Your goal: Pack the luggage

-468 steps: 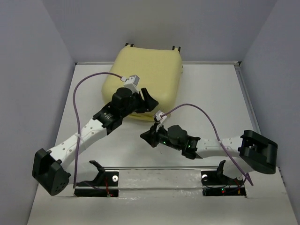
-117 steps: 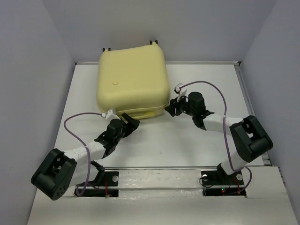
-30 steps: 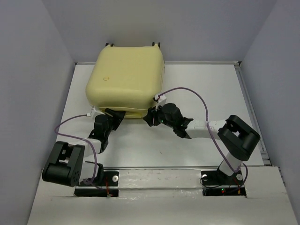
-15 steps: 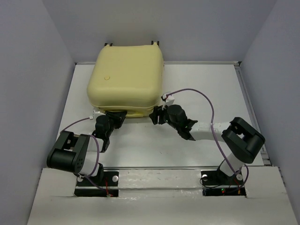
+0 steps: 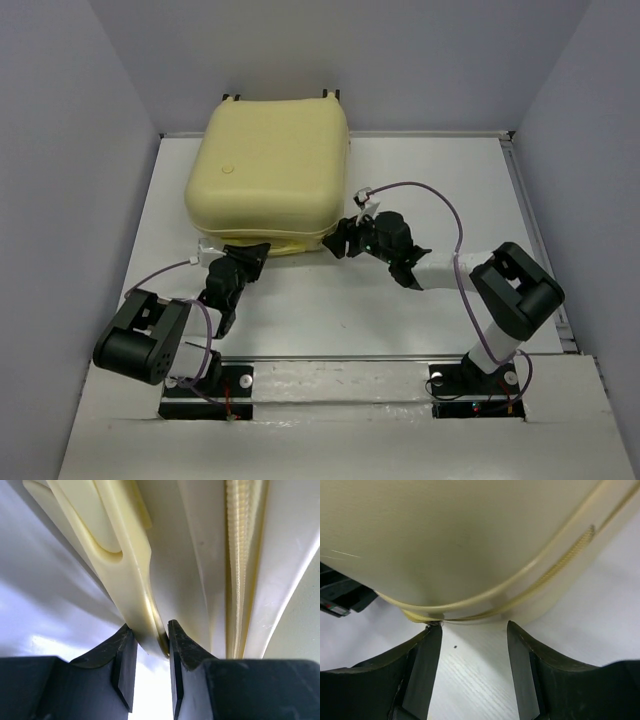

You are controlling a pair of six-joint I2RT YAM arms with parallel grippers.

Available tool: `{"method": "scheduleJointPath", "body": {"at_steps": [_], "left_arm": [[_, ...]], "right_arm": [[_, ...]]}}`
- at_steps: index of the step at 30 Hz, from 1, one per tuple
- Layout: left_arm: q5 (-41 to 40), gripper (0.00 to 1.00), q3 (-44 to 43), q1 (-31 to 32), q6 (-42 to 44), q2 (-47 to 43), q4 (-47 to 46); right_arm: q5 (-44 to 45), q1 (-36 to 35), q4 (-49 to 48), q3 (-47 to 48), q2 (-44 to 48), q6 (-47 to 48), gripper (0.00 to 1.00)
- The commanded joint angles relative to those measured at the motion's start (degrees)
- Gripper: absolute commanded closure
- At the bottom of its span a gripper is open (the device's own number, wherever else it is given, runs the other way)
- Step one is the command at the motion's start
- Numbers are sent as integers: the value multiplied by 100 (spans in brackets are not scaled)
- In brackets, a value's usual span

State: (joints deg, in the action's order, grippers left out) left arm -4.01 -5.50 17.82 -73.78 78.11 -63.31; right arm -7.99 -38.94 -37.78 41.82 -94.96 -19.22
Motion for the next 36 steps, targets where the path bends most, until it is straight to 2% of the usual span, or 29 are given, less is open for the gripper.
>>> {"method": "scheduleJointPath", "body": {"at_steps": [1, 6, 12, 14, 17, 23, 28, 33, 36], "left_arm": [[-82, 94, 146, 520, 856, -305, -147], [-223, 94, 93, 793, 839, -392, -33], [-311, 94, 40, 968, 786, -507, 38], [-328, 94, 40, 995, 786, -559, 73], [-355, 94, 66, 995, 812, -709, 222], [-399, 94, 66, 1091, 830, -876, 310], [-434, 94, 23, 1206, 821, -771, 319], [-469, 94, -48, 1311, 812, -709, 310], [-513, 94, -74, 1416, 812, -700, 319]], "right_arm": [[-1011, 35, -959, -112, 196, 50, 40], [-1065, 35, -986, -622, 522, 15, 40], [-941, 35, -757, -675, 680, 138, 37], [-600, 35, -810, -746, 707, 129, 37], [-221, 35, -460, -614, 707, 366, 36], [-423, 88, -335, -193, 347, 455, 38], [-650, 88, -528, 18, 153, 297, 48], [-801, 88, -756, 125, -31, 24, 52], [-485, 88, -1072, 19, -23, -116, 71]]}}
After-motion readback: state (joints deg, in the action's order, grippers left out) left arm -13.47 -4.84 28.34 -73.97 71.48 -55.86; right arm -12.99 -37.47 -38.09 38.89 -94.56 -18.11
